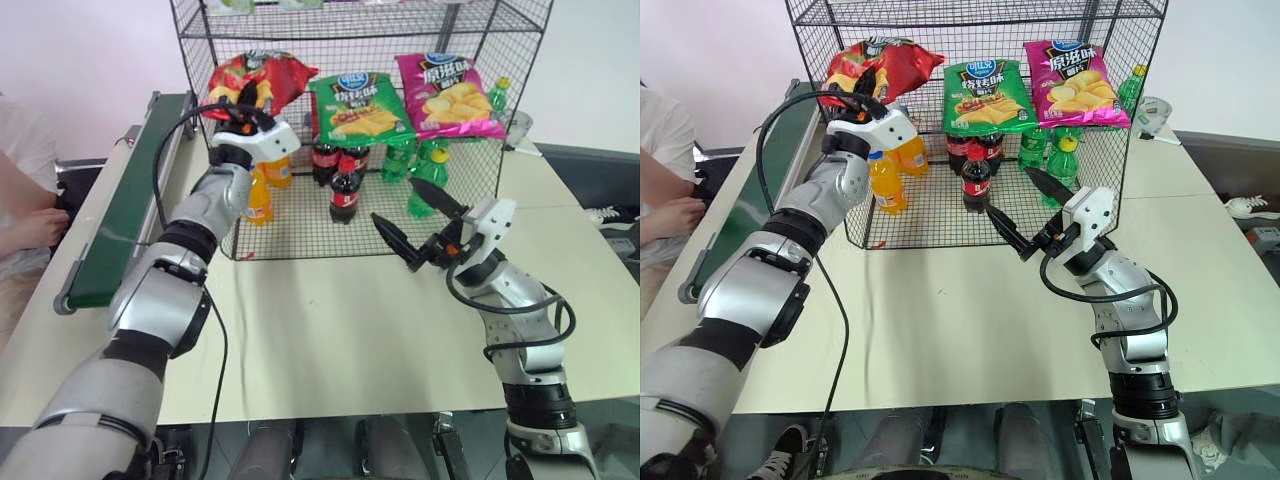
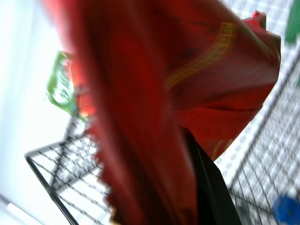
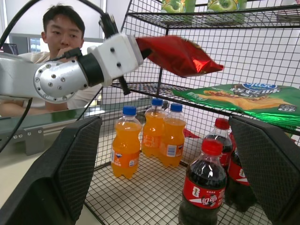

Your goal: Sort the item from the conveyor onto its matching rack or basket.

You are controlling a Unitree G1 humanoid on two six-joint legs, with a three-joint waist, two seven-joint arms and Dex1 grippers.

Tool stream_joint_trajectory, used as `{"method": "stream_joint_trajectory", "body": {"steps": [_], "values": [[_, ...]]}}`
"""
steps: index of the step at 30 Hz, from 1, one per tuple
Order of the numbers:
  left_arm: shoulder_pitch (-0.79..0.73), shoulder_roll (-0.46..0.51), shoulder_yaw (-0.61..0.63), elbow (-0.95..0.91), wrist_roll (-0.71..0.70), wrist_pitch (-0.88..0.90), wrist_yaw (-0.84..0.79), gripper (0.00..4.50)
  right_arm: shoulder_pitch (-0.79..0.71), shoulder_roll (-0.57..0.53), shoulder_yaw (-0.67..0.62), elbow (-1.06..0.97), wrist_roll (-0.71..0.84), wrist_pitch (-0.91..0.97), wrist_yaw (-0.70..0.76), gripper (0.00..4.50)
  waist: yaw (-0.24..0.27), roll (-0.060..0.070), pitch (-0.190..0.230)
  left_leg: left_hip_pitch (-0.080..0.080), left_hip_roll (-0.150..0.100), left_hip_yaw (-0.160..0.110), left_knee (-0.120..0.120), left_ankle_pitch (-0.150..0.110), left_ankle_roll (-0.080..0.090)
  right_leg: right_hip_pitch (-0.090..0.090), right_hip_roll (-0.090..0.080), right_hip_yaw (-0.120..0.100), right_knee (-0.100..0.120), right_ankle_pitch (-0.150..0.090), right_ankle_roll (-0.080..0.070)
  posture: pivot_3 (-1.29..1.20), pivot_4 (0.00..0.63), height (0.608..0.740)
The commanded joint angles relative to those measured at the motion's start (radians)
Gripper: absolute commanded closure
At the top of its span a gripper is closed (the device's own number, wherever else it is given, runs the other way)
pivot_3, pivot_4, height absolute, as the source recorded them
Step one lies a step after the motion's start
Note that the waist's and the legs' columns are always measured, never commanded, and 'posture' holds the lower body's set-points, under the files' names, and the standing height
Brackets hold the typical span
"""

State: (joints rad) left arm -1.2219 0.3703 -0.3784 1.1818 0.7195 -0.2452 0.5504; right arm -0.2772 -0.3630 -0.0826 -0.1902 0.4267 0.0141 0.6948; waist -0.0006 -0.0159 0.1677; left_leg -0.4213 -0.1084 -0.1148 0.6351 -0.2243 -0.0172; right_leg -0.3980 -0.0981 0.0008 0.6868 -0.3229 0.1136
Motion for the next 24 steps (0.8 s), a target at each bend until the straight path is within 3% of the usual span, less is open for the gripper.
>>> {"method": "stream_joint_trajectory", "body": {"steps": [1, 9, 12, 18, 24], "values": [[-0.020, 0.013, -0.015, 0.006, 0.011, 0.031, 0.029, 4.44, 0.005, -0.002, -0.006, -0.028, 0.015, -0.005, 0.006, 0.00, -0.005, 0.000, 0.000, -0.001, 0.000, 0.000, 0.000, 0.000, 0.000, -0.001, 0.000, 0.000, 0.000, 0.000, 0.000, 0.00, 0.150, 0.739], [0.009, -0.026, 0.029, 0.033, -0.071, 0.007, -0.050, 4.44, 0.011, -0.008, -0.009, -0.038, 0.015, 0.000, 0.004, 0.00, -0.011, 0.000, 0.000, -0.004, 0.000, 0.000, 0.006, 0.000, 0.000, -0.001, 0.000, 0.000, 0.000, 0.000, 0.000, 0.00, 0.150, 0.739], [0.028, -0.040, 0.094, 0.024, -0.163, -0.034, -0.112, 3.59, 0.009, -0.009, -0.011, -0.036, 0.012, -0.001, 0.000, 0.00, -0.010, 0.000, 0.000, -0.005, 0.000, 0.000, 0.007, 0.000, 0.000, -0.001, 0.000, 0.000, 0.001, 0.000, 0.000, 0.00, 0.150, 0.739], [0.038, -0.025, 0.082, -0.040, -0.155, -0.039, -0.099, 0.75, 0.011, -0.009, -0.006, -0.033, 0.013, 0.000, 0.003, 0.00, 0.000, 0.000, -0.001, -0.004, 0.000, -0.001, 0.012, -0.001, 0.001, 0.001, 0.000, -0.001, 0.003, 0.000, 0.000, 0.00, 0.150, 0.739], [0.093, -0.005, 0.098, -0.200, -0.176, -0.007, -0.153, 0.75, 0.001, -0.007, -0.006, -0.023, 0.019, 0.002, 0.009, 0.00, 0.008, 0.000, -0.001, -0.004, 0.000, -0.001, 0.013, -0.001, 0.001, 0.001, 0.000, -0.001, 0.004, 0.001, 0.001, 0.00, 0.150, 0.739]]}}
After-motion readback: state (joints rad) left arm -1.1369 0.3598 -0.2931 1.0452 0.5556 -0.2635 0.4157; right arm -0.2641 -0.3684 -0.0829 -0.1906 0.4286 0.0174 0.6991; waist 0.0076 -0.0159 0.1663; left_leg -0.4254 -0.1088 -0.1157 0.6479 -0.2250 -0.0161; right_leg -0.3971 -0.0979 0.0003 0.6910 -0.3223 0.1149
